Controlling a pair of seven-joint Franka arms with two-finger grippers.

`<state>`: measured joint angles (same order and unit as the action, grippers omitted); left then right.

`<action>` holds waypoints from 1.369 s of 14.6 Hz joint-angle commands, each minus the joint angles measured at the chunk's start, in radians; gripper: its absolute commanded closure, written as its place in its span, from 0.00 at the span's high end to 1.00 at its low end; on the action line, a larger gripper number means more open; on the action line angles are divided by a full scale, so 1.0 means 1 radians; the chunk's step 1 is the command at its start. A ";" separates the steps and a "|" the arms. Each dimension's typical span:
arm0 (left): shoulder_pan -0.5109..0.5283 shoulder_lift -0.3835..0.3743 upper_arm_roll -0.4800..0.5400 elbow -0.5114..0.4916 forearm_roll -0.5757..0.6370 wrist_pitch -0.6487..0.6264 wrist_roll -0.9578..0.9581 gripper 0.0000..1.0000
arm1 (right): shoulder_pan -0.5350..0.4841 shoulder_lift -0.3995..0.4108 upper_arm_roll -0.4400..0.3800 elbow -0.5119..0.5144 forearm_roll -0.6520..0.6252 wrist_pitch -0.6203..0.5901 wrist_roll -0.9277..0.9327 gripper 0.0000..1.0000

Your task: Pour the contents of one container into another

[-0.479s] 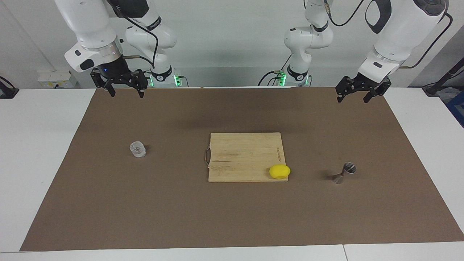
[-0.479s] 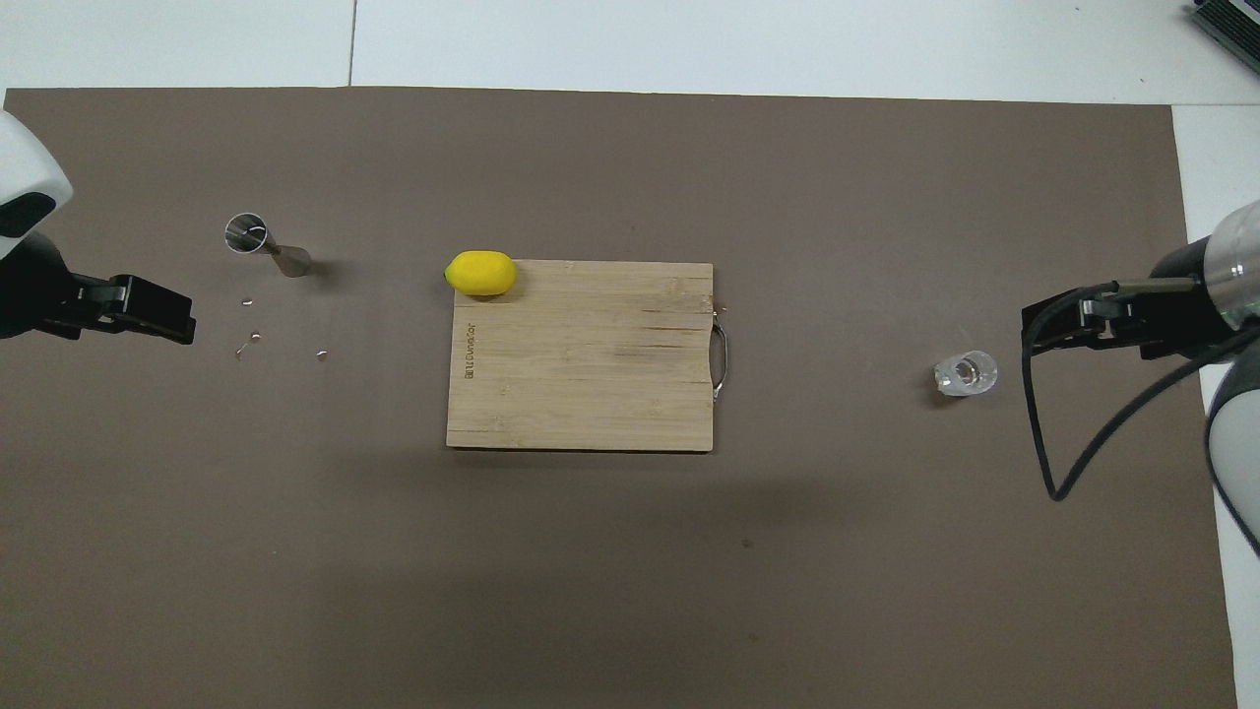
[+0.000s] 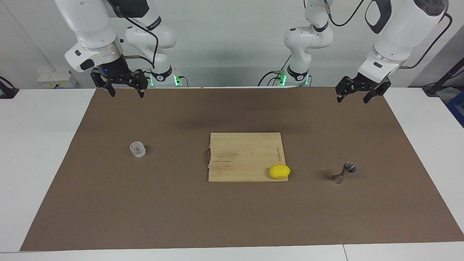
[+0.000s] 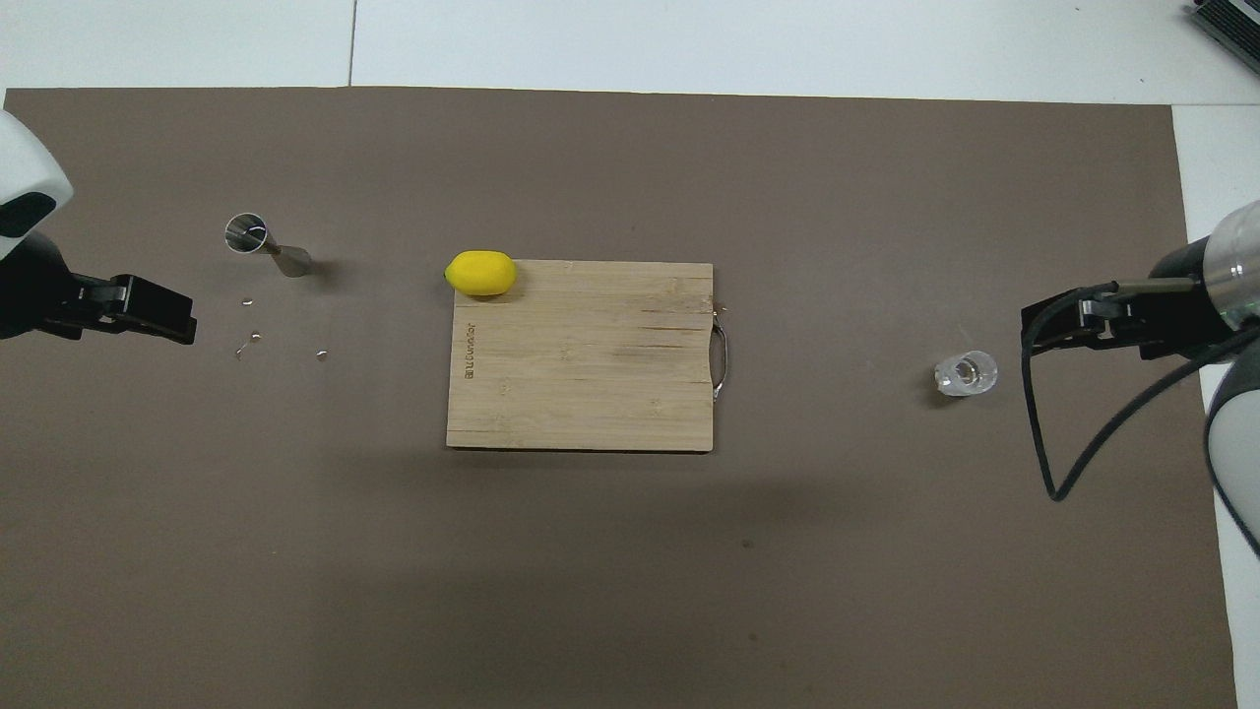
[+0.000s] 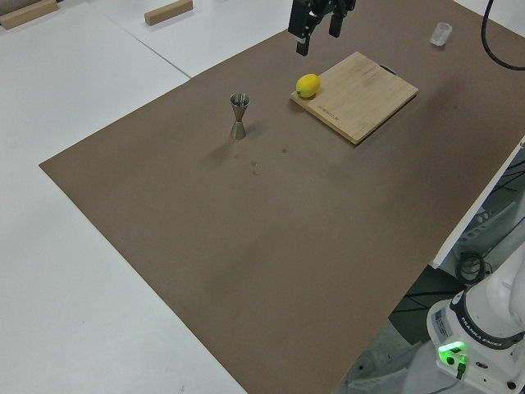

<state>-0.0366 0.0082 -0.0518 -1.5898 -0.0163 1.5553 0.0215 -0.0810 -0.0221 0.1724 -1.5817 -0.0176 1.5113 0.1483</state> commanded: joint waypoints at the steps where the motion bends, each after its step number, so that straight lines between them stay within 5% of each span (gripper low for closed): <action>1: -0.012 -0.016 0.015 -0.032 -0.008 0.032 0.008 1.00 | -0.006 -0.002 0.004 -0.001 0.005 -0.005 -0.029 1.00; 9: 0.171 0.125 0.036 -0.021 -0.168 -0.040 -0.020 1.00 | -0.006 -0.002 0.004 -0.004 0.005 0.016 -0.029 1.00; 20: 0.334 0.191 0.113 -0.214 -0.638 0.120 -0.730 1.00 | -0.008 -0.001 0.004 -0.004 0.005 0.027 -0.030 1.00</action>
<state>0.2575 0.1934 0.0671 -1.7517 -0.5670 1.6346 -0.5979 -0.0809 -0.0216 0.1725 -1.5829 -0.0176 1.5265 0.1483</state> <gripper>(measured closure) 0.000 0.000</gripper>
